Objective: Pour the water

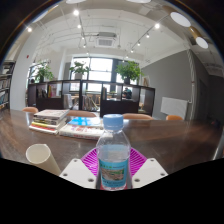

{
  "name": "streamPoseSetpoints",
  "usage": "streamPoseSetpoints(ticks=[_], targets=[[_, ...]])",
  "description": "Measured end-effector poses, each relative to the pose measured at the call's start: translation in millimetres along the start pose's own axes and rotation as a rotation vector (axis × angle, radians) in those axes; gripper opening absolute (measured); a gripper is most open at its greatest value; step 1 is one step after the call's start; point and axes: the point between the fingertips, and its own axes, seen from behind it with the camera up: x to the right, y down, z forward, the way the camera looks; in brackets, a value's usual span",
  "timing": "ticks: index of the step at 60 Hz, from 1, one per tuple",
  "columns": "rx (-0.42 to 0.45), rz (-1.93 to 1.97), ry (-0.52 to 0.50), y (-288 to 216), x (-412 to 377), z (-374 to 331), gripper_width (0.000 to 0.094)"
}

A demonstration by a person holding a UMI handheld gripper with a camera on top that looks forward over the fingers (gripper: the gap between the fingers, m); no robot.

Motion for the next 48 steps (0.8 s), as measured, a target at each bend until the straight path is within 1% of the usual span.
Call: streamPoseSetpoints(ticks=[4,5,6,14,18,25,31,36,39,48], targets=[[-0.017,0.013,-0.003,16.3,8.3,-6.2,0.0363],[0.013,0.025,0.001,9.7,10.4,-7.7,0.0358],[0.023,0.036,0.003,7.9,3.8,4.4,0.0359],[0.034,0.044,0.004,13.5,2.1,-1.7,0.0359],[0.043,0.062,0.002,12.8,4.6,-1.1,0.0377],[0.041,0.115,-0.008,14.0,9.4,-3.8,0.0466],[0.004,0.064,0.026,20.6,15.3,-7.8,0.0667],[-0.039,0.077,0.015,29.2,13.9,-16.5,0.0800],[-0.066,0.088,0.007,35.9,11.5,-26.4,0.0836],[-0.107,0.100,-0.005,52.6,2.0,-80.1,0.0846]])
